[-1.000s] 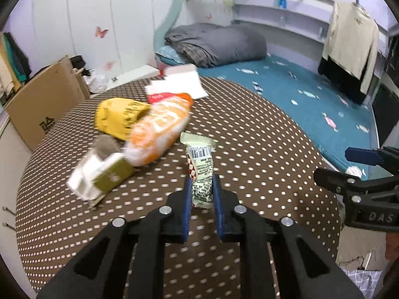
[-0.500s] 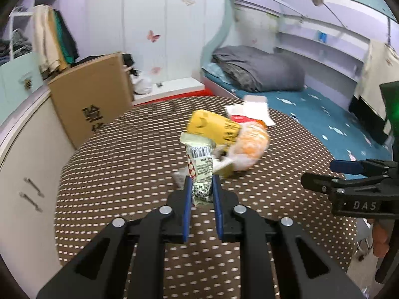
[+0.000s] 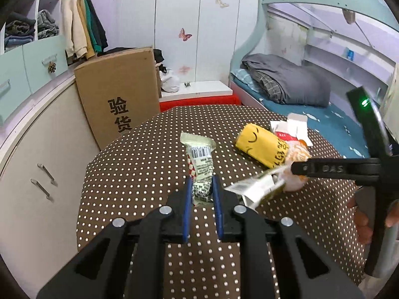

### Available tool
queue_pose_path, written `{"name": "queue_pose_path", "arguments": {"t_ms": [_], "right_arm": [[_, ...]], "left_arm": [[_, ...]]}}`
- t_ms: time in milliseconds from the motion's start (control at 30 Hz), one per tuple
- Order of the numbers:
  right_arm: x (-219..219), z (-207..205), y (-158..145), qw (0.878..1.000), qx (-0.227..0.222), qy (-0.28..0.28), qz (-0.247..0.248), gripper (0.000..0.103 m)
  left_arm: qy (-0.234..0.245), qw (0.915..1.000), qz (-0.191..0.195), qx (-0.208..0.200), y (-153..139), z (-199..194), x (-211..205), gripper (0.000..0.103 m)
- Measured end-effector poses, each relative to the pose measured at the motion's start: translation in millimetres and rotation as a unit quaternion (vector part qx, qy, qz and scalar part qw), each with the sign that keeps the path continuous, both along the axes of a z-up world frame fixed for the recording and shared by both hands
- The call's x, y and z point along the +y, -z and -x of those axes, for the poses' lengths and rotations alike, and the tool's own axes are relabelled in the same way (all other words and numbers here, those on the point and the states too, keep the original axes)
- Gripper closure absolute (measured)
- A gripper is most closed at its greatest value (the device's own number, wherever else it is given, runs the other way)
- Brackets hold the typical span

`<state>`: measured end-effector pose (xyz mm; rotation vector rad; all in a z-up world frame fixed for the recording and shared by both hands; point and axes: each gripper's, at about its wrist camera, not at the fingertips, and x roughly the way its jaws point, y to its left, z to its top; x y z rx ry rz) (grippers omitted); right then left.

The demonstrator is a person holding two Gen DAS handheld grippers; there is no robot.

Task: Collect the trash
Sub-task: 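Grasp the orange-and-white bag with the right gripper while the left holds the packet, then carry the packet in the left gripper while the right carries the orange bag to the bin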

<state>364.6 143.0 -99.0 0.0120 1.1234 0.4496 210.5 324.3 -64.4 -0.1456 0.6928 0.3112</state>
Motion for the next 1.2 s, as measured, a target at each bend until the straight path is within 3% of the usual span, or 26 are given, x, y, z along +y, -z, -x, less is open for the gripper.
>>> {"name": "queue_pose_path", "arguments": {"t_ms": [33,67,100,167,633,1200], "right_arm": [[0.1,-1.8,3.2,1.000,0.007,0.001,-0.006,0.020],[0.3,-2.4,6.3,1.000,0.017,-0.004,-0.015,0.054],[-0.6,-0.7,8.5,0.999,0.028,-0.014,-0.031,0.063],[-2.8,5.5,6.5,0.999,0.015,-0.023,-0.029,0.067],[-75.6,42.9,-10.3,0.999,-0.021,0.006,-0.032,0.071],[-213.2,73.1,-28.1,0.991,-0.053,0.116,-0.032,0.071]], "left_arm": [[-0.001,1.0000,0.005,-0.002,1.0,-3.9,3.3,0.088],[-0.005,1.0000,0.007,0.000,2.5,-7.2,5.7,0.088],[-0.010,0.9999,0.005,0.004,4.4,-10.4,7.6,0.088],[-0.011,0.9999,0.008,0.008,8.9,-15.6,9.6,0.088],[0.035,0.9993,0.009,0.002,6.9,-27.5,-39.0,0.088],[0.154,0.9881,-0.004,0.000,-0.3,-47.0,-170.8,0.087]]}}
